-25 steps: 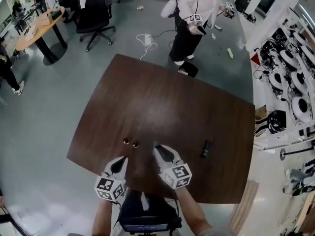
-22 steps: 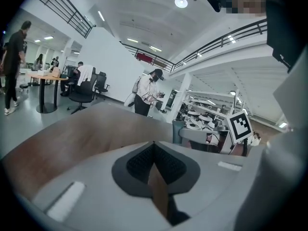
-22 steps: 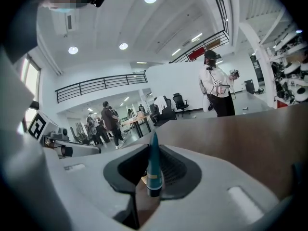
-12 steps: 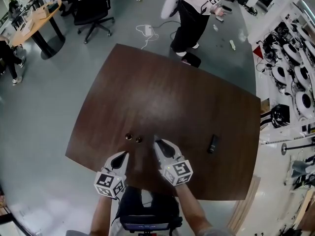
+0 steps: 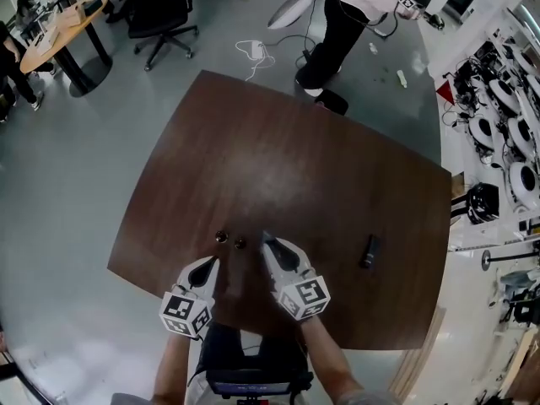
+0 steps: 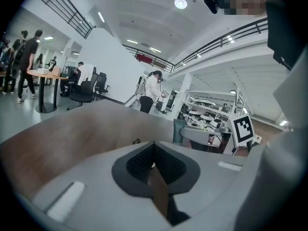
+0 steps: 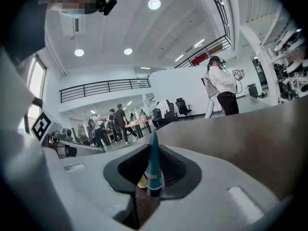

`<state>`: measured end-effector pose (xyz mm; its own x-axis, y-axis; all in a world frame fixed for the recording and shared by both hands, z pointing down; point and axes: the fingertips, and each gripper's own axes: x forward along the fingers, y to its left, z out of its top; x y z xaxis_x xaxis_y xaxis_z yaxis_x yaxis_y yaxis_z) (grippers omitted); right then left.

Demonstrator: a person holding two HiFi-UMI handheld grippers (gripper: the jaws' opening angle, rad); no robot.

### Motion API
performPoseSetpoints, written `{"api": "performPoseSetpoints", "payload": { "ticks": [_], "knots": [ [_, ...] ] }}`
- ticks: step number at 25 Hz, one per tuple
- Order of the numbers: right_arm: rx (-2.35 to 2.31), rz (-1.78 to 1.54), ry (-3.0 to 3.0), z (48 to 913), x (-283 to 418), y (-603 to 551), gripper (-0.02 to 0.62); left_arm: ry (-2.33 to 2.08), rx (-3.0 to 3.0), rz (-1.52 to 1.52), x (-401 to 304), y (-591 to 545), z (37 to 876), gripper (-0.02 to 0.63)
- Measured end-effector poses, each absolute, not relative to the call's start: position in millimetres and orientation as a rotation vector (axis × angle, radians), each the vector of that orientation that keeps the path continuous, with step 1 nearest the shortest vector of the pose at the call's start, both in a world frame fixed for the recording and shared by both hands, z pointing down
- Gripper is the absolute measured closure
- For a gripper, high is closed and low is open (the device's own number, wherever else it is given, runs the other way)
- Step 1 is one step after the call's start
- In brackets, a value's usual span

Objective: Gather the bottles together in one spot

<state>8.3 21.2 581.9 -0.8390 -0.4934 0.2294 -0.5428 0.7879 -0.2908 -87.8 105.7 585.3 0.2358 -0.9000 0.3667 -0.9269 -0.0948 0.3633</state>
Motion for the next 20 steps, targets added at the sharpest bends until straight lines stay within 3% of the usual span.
{"api": "performPoseSetpoints", "payload": {
  "ticks": [20],
  "knots": [
    [0.771,0.395,-2.898,605,-7,24,0.525,-1.692,1.979,0.066,-101,104,613,0.604]
  ]
}}
